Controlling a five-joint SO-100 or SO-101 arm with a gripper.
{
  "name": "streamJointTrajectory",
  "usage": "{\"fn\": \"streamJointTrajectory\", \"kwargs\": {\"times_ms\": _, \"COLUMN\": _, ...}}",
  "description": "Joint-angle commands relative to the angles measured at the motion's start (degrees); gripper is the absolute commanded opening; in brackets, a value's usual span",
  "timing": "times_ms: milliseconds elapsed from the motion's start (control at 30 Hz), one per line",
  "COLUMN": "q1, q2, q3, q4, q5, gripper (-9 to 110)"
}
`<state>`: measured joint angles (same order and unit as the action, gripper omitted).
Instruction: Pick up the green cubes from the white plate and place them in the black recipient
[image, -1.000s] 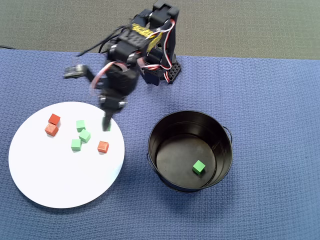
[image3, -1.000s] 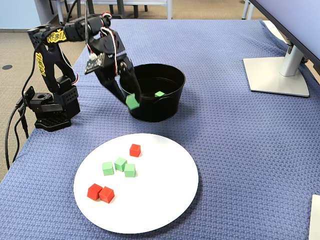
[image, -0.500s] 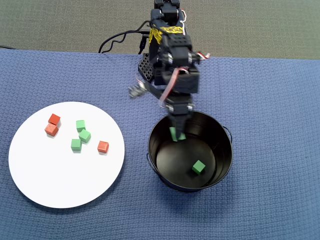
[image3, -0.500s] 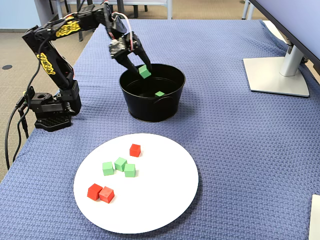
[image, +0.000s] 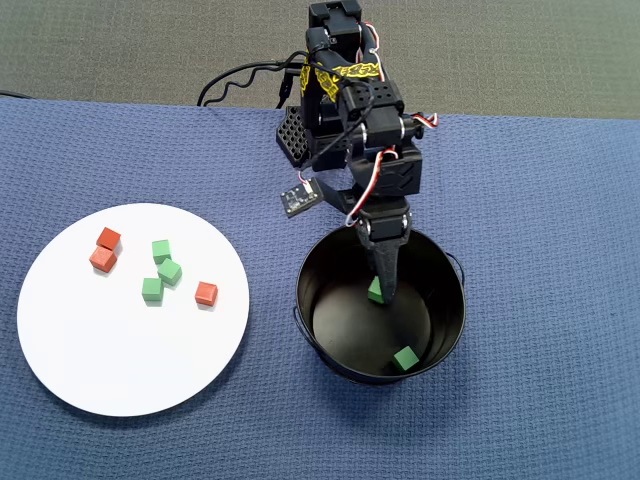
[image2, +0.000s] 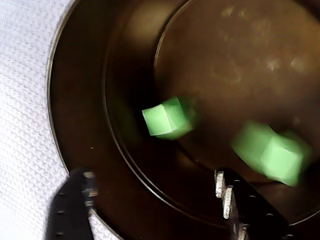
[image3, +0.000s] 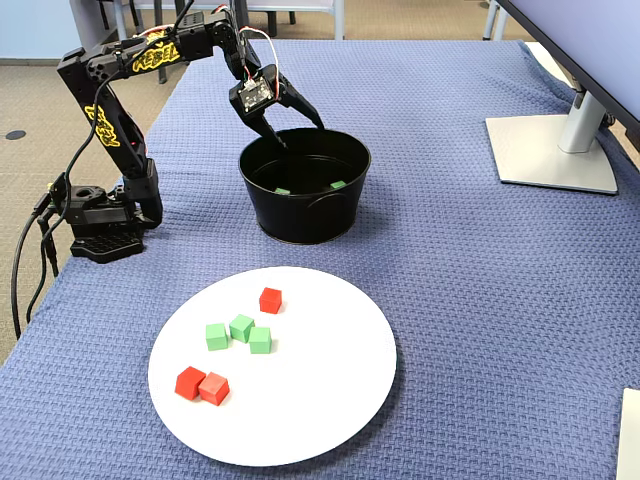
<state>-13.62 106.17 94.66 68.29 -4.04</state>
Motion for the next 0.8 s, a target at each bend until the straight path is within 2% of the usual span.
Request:
{"fn": "streamJointTrajectory", "kwargs": {"times_ms": 0, "q1": 4.66, "q2": 0.26, "q3": -6.59, "q4": 2.11, "q5": -2.02, "gripper": 27}}
{"fn": "streamJointTrajectory", "kwargs": {"times_ms": 467, "q1": 13.97, "q2": -2.37, "q3": -9.93, "q4": 2.2, "q5": -5.45, "gripper": 27}}
{"fn": "streamJointTrajectory", "kwargs": {"times_ms": 767, "q1": 25.75, "q2": -5.19, "q3": -15.21, "q4": 4.92, "q5": -10.9, "gripper": 27}}
